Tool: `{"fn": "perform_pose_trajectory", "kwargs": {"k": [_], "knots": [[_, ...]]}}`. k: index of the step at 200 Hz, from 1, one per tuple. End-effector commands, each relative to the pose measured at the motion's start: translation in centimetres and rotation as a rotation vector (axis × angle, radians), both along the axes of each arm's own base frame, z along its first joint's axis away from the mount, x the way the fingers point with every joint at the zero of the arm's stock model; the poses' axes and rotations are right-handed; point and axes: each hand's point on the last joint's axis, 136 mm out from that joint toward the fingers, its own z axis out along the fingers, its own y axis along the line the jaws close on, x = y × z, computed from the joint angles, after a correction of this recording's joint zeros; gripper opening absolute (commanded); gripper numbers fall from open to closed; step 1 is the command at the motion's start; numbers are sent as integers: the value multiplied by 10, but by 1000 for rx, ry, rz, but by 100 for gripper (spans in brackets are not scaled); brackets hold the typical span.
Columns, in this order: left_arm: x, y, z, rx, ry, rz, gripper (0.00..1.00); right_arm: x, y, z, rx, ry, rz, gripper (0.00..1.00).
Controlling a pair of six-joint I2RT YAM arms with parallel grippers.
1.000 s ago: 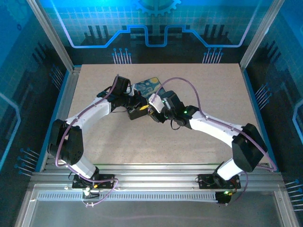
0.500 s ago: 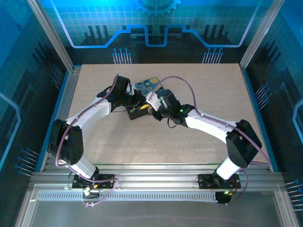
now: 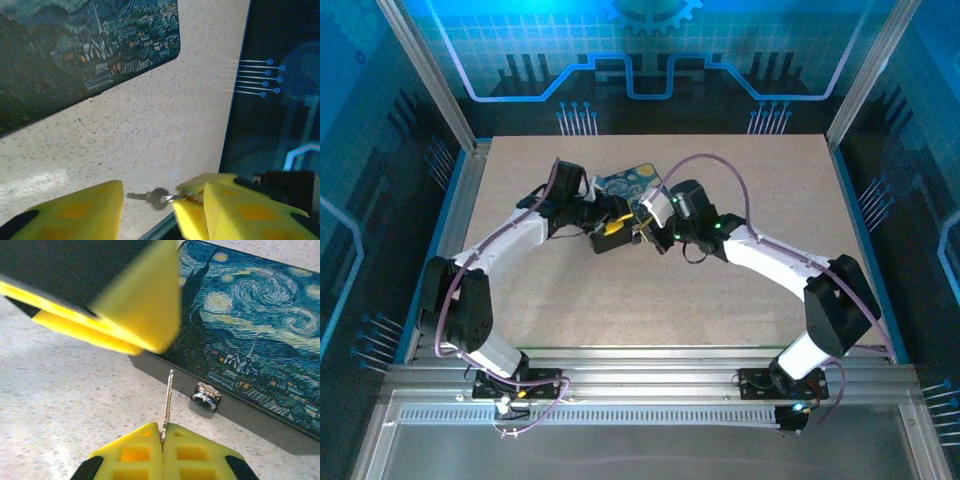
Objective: Unlock the padlock with the key
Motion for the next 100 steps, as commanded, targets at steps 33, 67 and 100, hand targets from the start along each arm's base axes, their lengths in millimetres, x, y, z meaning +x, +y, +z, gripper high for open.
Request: {"fn": "perform_pose_trajectory", "kwargs": {"k": [33,67,100], "knots": [[-25,-10,42,-87,-334,-253,49,-32,1,18,275,290,202,0],[-35,-18,46,-129,-405,-335,50,-37,4,27,351,348,271,0],[-36,-23,42,-129,-411,-366,48,-40,8,27,359,395,302,0]]}}
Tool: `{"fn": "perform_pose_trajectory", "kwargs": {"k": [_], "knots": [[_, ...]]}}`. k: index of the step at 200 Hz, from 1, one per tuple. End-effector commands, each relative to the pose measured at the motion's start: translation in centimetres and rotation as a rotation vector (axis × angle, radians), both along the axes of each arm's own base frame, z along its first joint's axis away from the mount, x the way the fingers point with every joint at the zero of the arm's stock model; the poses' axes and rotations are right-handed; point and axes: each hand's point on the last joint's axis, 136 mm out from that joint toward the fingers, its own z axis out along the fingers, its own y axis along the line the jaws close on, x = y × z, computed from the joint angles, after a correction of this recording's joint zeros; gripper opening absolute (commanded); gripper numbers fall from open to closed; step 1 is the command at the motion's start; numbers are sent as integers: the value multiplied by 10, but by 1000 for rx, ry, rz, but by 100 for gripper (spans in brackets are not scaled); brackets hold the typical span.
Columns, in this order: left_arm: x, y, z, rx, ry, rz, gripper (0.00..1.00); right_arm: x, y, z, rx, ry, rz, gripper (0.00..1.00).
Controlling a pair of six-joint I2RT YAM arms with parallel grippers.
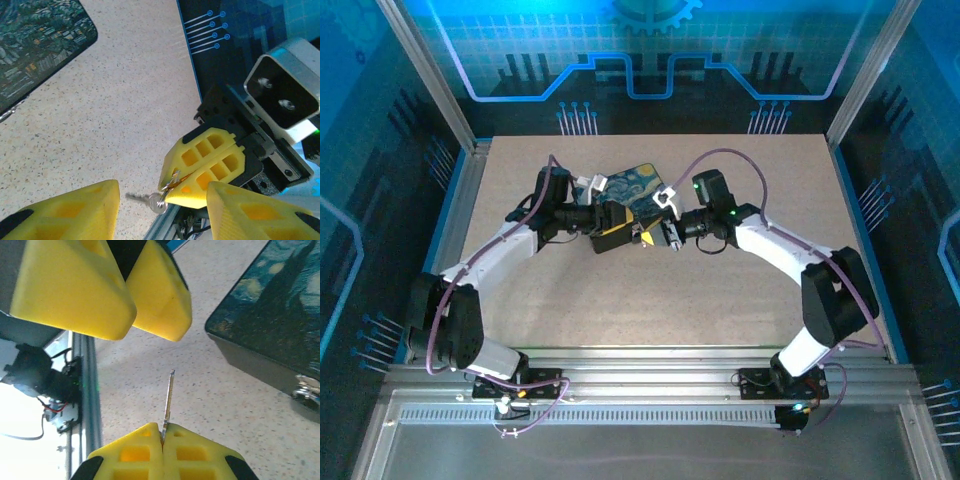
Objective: Unlock the padlock with the key
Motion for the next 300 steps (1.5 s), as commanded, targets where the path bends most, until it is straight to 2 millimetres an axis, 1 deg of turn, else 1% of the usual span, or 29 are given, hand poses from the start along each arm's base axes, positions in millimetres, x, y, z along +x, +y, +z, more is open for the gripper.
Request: {"fn": "perform_pose_trajectory", "kwargs": {"k": [1,37,66,91,108,132,164,182,205,230,248,259,276,300], "knots": [[-8,-10,11,-29,-90,-88,48,-7,6,13,61,55,69,0],[-17,-21,13,-37,-115,-143,46,-12,9,18,74,69,96,0],[-18,-21,5,-7,-105,-150,45,-17,13,21,88,93,129,0],[-20,-22,8,-19,-111,-161,42,-19,15,20,79,102,144,0],[-23,-23,14,-40,-127,-181,37,-18,15,19,75,114,141,0],[-27,-24,16,-47,-136,-195,25,-17,17,18,79,123,143,0],[-29,-23,12,-47,-128,-200,24,-16,19,21,97,128,152,0],[-30,-23,11,-47,-128,-201,21,-16,19,21,101,135,154,0],[-30,-23,12,-49,-132,-204,9,-15,18,20,103,152,152,0],[-30,-24,12,-50,-136,-205,0,-11,15,19,108,165,141,0],[-27,-22,9,-39,-129,-186,0,-6,11,21,116,180,119,6],[-21,-20,6,-21,-118,-149,0,-2,9,21,122,179,103,14],[-6,-15,1,7,-96,-53,0,0,4,21,136,175,79,27],[15,-7,-8,31,-43,87,0,9,-5,22,179,174,4,37]]}}
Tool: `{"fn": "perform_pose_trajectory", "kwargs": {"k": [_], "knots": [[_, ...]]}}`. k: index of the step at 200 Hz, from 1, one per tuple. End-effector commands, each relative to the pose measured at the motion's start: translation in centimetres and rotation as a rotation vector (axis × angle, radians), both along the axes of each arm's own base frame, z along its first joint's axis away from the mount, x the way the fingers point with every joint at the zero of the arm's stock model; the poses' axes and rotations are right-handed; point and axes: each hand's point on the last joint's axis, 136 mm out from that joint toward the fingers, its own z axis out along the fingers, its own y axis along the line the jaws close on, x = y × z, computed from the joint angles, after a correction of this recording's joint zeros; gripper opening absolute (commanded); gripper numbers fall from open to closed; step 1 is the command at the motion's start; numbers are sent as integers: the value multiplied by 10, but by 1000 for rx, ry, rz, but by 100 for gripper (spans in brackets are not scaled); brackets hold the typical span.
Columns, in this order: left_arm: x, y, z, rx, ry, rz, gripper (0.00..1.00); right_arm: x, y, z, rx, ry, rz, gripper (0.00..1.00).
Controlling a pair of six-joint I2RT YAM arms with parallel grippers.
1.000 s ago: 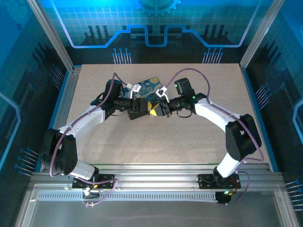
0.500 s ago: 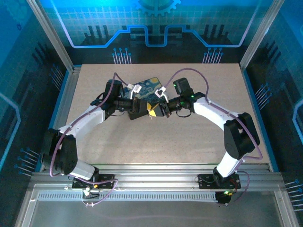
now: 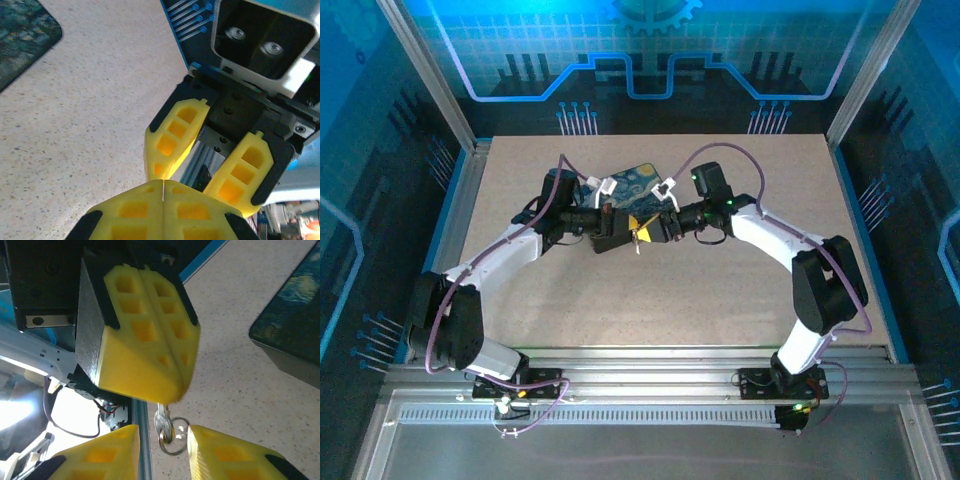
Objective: Unlock the padlock with the key
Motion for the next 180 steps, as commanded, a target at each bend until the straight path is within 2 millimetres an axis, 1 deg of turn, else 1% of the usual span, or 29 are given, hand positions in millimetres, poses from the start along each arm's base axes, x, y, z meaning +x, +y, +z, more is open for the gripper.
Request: {"fn": "perform_pose_trajectory", "kwargs": {"k": [1,15,26,34,40,47,79,102,135,166,180], "knots": [[21,8,-8,16,43,149,0,10,-9,7,50,4,-77,37],[30,11,-11,12,62,214,0,19,-12,7,62,15,-155,41],[37,15,-13,11,77,266,0,31,-16,7,52,27,-252,42],[40,16,-13,3,83,288,0,39,-18,7,58,45,-317,43],[42,16,-13,-7,90,300,0,45,-19,12,86,38,-359,42],[44,16,-12,-20,99,310,0,52,-21,14,110,48,-416,42],[49,15,-8,-54,113,334,0,69,-21,17,200,126,-556,40],[49,14,-8,-66,117,330,0,70,-10,17,229,161,-562,40],[48,13,-8,-85,125,330,0,65,9,7,222,186,-520,36],[47,13,-7,-91,126,328,0,62,13,-2,207,201,-517,36],[47,13,-8,-90,128,328,0,61,14,-4,213,208,-514,33]]}}
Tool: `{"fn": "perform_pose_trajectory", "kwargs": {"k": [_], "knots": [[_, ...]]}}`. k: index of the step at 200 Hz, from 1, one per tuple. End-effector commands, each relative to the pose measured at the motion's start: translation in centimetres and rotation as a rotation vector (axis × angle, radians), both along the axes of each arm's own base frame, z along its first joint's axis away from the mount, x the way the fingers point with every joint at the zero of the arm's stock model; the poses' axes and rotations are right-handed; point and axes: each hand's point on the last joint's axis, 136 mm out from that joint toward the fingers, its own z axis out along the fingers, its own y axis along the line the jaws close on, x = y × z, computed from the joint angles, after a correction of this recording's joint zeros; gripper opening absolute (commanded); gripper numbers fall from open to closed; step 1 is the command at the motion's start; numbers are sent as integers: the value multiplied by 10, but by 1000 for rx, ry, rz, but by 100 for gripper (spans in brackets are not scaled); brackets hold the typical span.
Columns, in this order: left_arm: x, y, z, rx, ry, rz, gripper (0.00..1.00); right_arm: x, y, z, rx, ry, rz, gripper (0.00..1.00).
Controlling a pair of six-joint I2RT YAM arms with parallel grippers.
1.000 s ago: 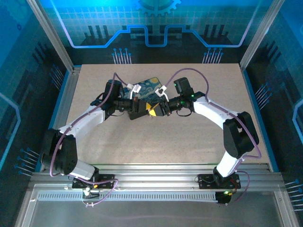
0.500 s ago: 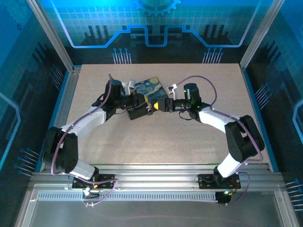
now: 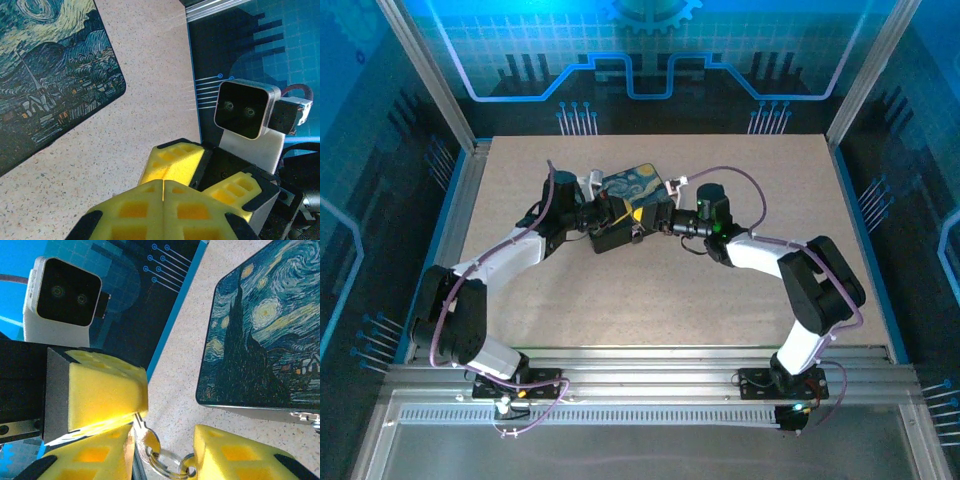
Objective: Unlock the padlock with the key
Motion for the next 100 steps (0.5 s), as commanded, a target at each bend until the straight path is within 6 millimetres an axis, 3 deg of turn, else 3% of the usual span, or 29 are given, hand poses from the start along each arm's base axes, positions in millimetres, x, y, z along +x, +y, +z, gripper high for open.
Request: {"fn": "perform_pose_trajectory", "kwargs": {"k": [1,48,57,100], "knots": [[1,-2,3,-18,-12,1,0,3,5,8,37,-26,-9,33],[3,-2,2,-31,-7,8,0,0,8,16,101,-18,-3,22],[2,-2,1,-32,-5,8,0,-4,7,8,101,5,-1,22],[2,0,3,-30,-16,14,0,-5,7,4,102,30,-3,23]]}}
